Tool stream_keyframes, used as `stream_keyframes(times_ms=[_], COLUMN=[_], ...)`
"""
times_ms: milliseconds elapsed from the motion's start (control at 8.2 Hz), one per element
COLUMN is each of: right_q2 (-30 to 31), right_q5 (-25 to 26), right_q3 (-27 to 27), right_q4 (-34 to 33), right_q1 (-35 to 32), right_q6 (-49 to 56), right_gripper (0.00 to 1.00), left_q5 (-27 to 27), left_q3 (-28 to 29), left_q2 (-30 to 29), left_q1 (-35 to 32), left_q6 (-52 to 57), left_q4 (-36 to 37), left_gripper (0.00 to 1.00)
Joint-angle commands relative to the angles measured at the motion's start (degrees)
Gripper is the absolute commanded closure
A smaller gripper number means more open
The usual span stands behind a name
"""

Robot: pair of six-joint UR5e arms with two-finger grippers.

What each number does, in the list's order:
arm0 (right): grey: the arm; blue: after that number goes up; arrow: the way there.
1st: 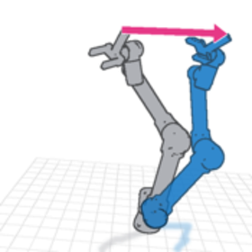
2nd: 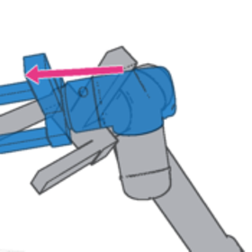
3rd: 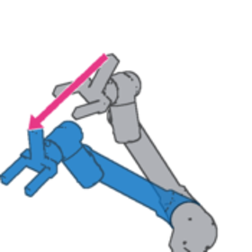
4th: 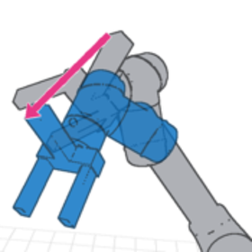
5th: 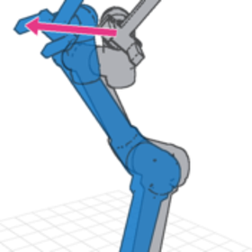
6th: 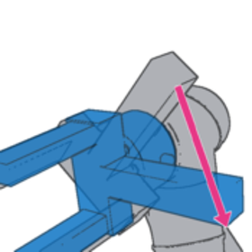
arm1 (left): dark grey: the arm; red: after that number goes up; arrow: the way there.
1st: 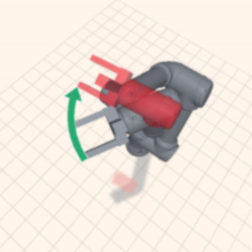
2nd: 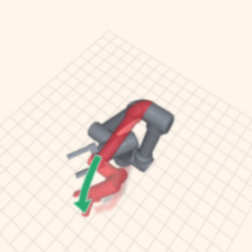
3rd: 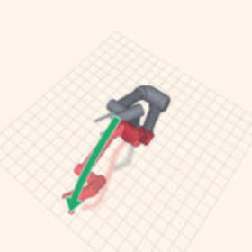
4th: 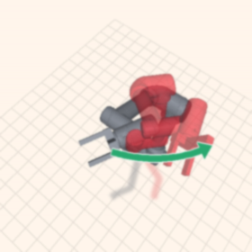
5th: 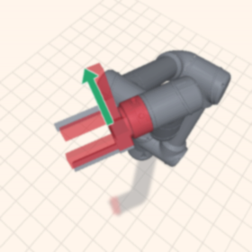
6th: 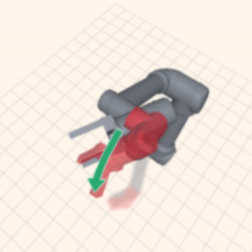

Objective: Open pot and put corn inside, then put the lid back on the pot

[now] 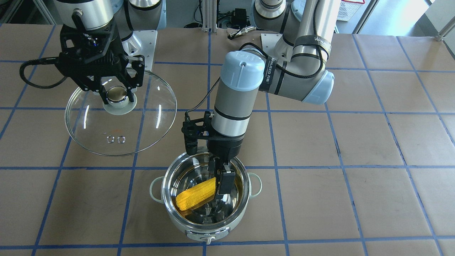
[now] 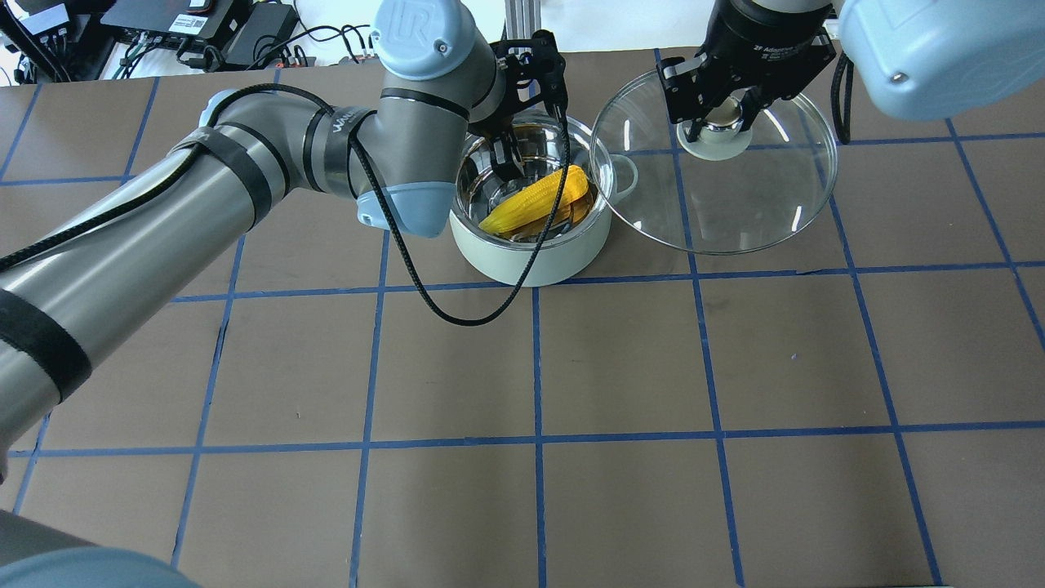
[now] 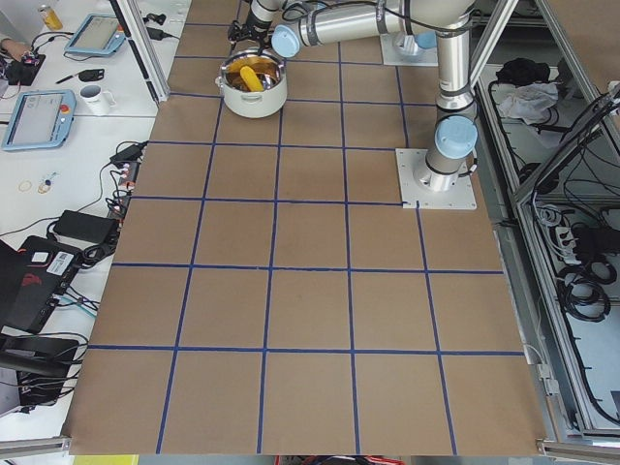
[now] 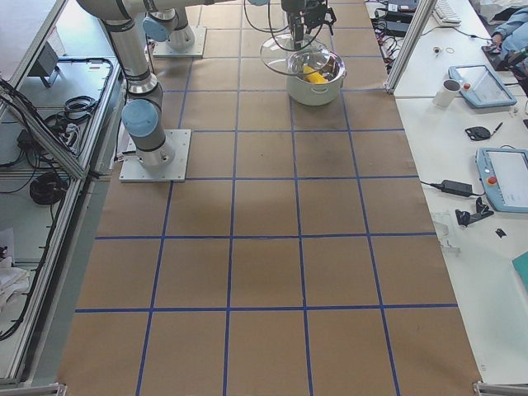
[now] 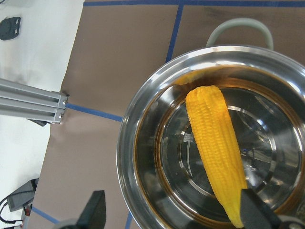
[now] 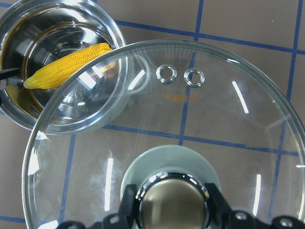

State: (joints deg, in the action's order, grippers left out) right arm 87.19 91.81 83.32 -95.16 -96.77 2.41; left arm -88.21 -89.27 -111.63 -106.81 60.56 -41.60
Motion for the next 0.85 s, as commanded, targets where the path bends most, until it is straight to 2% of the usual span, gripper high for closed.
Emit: stream_keyframes(times_ms=[0,244,366,732], right_q2=[-0.7,-2.8,-5.4,-11.3], right_q5=[-0.6,-0.1,-0.1,-0.8], right_q3=[-1.0,-2.9,-6.4,-10.7], right_q4=[-0.6,-0.7,-0.7,-2.0], right_q1=[-0.1,-0.2,-0.4,-2.6], right_q6=[-0.6,-1.0,-1.2,-6.2], right_gripper=[0.62,0.62,0.62,0.62], left_q5=[0.1,0.1,0.1,0.0], left_q3=[0.1,0.0,0.1,0.0], left_q2=[4.9,6.9,8.3,11.8], left_q1=[5.2,11.1,13.9,16.6], left_q6=[-8.9,-14.7,-18.9,-36.3], left_q4=[-9.1,-13.9,-18.2,-25.9], left_gripper=[0.00,0.00,0.00,0.00])
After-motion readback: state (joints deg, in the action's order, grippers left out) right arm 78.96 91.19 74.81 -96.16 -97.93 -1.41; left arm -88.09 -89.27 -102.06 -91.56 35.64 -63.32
